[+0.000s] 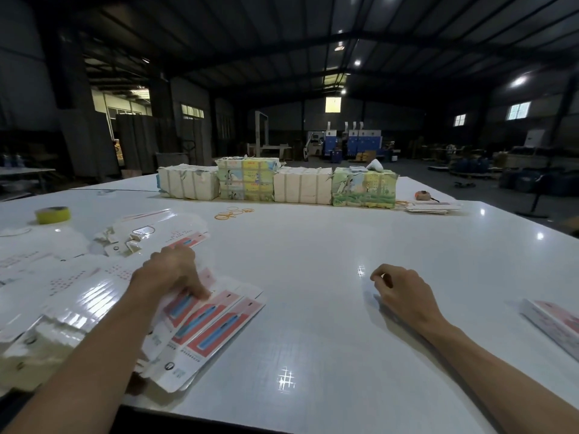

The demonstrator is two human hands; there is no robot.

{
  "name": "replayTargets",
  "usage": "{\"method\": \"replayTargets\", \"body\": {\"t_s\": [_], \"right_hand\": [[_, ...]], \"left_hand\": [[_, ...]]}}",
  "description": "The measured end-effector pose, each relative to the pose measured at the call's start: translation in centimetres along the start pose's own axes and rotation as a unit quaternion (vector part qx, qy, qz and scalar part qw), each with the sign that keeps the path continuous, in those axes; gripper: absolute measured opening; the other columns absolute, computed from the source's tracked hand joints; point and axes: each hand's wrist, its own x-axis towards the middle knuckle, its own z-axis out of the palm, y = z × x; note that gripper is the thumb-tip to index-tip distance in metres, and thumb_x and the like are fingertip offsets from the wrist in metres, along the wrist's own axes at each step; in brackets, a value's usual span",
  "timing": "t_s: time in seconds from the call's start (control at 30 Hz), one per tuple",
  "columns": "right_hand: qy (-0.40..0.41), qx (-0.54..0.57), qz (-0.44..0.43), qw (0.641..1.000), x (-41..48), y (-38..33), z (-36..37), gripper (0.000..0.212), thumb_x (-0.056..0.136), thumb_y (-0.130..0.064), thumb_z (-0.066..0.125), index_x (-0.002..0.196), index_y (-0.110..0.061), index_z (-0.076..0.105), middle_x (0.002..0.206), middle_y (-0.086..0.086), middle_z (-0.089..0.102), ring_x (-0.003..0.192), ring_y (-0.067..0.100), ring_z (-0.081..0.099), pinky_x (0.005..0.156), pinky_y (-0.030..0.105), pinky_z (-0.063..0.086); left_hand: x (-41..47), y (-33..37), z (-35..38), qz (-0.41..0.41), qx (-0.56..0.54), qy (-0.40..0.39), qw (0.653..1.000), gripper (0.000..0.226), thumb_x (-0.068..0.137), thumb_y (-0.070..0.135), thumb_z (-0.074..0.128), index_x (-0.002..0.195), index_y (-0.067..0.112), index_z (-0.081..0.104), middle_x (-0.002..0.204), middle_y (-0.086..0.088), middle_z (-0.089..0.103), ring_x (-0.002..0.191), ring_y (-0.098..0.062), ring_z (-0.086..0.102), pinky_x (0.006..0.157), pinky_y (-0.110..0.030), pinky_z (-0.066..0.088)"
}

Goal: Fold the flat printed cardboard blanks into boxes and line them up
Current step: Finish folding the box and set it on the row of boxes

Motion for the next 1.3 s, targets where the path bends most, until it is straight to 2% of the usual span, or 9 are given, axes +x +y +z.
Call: {"method": "replayTargets", "body": {"t_s": [0.1, 0.2, 0.37, 0.47, 0.57, 0.73, 0.93, 1.2, 1.3], "right_hand": [[0.002, 0.001, -0.002, 1.000, 0.1, 0.1, 0.1, 0.019, 0.100, -0.017, 0.057, 0.099, -0.023, 0.075, 0.078, -0.015, 0.068, 0.072, 0.007, 0.062, 0.063, 0.028, 0.045], [0.018, 0.019, -0.012, 1.000, 0.1, 0.0, 0.2, 0.019, 0.100, -0.016, 0.058, 0.098, -0.022, 0.075, 0.076, -0.015, 0.068, 0.072, 0.008, 0.063, 0.065, 0.031, 0.049], [0.097, 0.091, -0.080, 0.988, 0.1, -0.7, -0.2, 0.015, 0.101, -0.010, 0.063, 0.101, -0.021, 0.074, 0.065, -0.012, 0.065, 0.060, 0.012, 0.064, 0.061, 0.033, 0.053], [0.145, 0.146, -0.128, 0.970, -0.1, -1.4, -0.8, 0.020, 0.101, -0.005, 0.063, 0.117, -0.015, 0.071, 0.084, -0.021, 0.064, 0.074, 0.005, 0.066, 0.065, 0.010, 0.049], [0.163, 0.169, -0.156, 0.960, 0.0, -1.9, -1.2, 0.029, 0.104, -0.013, 0.061, 0.133, -0.016, 0.062, 0.102, -0.011, 0.060, 0.091, 0.008, 0.064, 0.074, 0.013, 0.053], [0.077, 0.097, -0.136, 0.983, 0.0, -1.8, -0.9, 0.039, 0.105, -0.039, 0.052, 0.136, -0.020, 0.066, 0.132, -0.004, 0.050, 0.125, 0.008, 0.047, 0.095, 0.029, 0.056], [0.058, 0.079, -0.160, 0.982, -0.1, -2.6, -1.0, 0.027, 0.103, -0.028, 0.064, 0.123, -0.012, 0.075, 0.125, -0.006, 0.055, 0.122, 0.007, 0.047, 0.089, 0.021, 0.054], [0.026, 0.288, -0.035, 0.956, 0.5, -3.7, -2.2, 0.010, 0.100, -0.016, 0.070, 0.091, -0.013, 0.075, 0.129, -0.002, 0.056, 0.112, 0.019, 0.062, 0.074, 0.024, 0.061], [-0.002, 0.358, 0.005, 0.934, 0.8, -3.5, -2.8, 0.014, 0.099, -0.016, 0.071, 0.090, -0.012, 0.080, 0.134, -0.008, 0.059, 0.114, 0.023, 0.063, 0.091, 0.039, 0.061]], "left_hand": [[0.2, 1.6, -0.7, 0.056, -0.030, 0.032, 0.997, 0.048, 0.084, 0.034, 0.086, 0.118, 0.015, 0.058, 0.093, -0.001, 0.066, 0.077, -0.015, 0.070, 0.058, -0.027, 0.054], [0.3, 4.3, -1.2, 0.143, -0.174, -0.020, 0.974, 0.035, 0.092, 0.027, 0.078, 0.118, 0.015, 0.057, 0.095, -0.005, 0.078, 0.080, -0.023, 0.078, 0.068, -0.037, 0.063], [-1.8, 11.4, -0.1, 0.266, -0.467, -0.274, 0.797, 0.040, 0.100, 0.026, 0.068, 0.132, 0.006, 0.053, 0.111, -0.012, 0.079, 0.101, -0.029, 0.078, 0.071, -0.036, 0.065], [-2.8, 15.7, 2.9, 0.242, -0.535, -0.393, 0.708, 0.062, 0.096, 0.054, 0.065, 0.134, 0.005, 0.055, 0.119, -0.019, 0.076, 0.110, -0.039, 0.074, 0.085, -0.047, 0.065], [-3.7, 18.9, 6.2, 0.222, -0.579, -0.445, 0.646, 0.082, 0.096, 0.079, 0.038, 0.133, 0.009, 0.062, 0.119, -0.020, 0.075, 0.109, -0.042, 0.074, 0.081, -0.047, 0.064], [-3.8, 19.9, 10.8, 0.228, -0.630, -0.407, 0.621, 0.076, 0.100, 0.074, 0.037, 0.122, 0.010, 0.073, 0.116, -0.024, 0.074, 0.096, -0.042, 0.076, 0.080, -0.046, 0.062], [-3.4, 19.6, 11.9, 0.251, -0.650, -0.403, 0.593, 0.069, 0.099, 0.071, 0.044, 0.107, 0.010, 0.077, 0.108, -0.026, 0.073, 0.090, -0.042, 0.075, 0.082, -0.046, 0.060], [-3.9, 19.7, 11.3, 0.282, -0.626, -0.428, 0.587, 0.081, 0.097, 0.077, 0.038, 0.123, 0.009, 0.073, 0.114, -0.021, 0.073, 0.089, -0.034, 0.074, 0.082, -0.044, 0.060], [-3.9, 20.0, 11.0, 0.311, -0.601, -0.439, 0.591, 0.086, 0.098, 0.078, 0.031, 0.131, 0.006, 0.065, 0.112, -0.018, 0.073, 0.085, -0.030, 0.073, 0.079, -0.041, 0.060]]}}
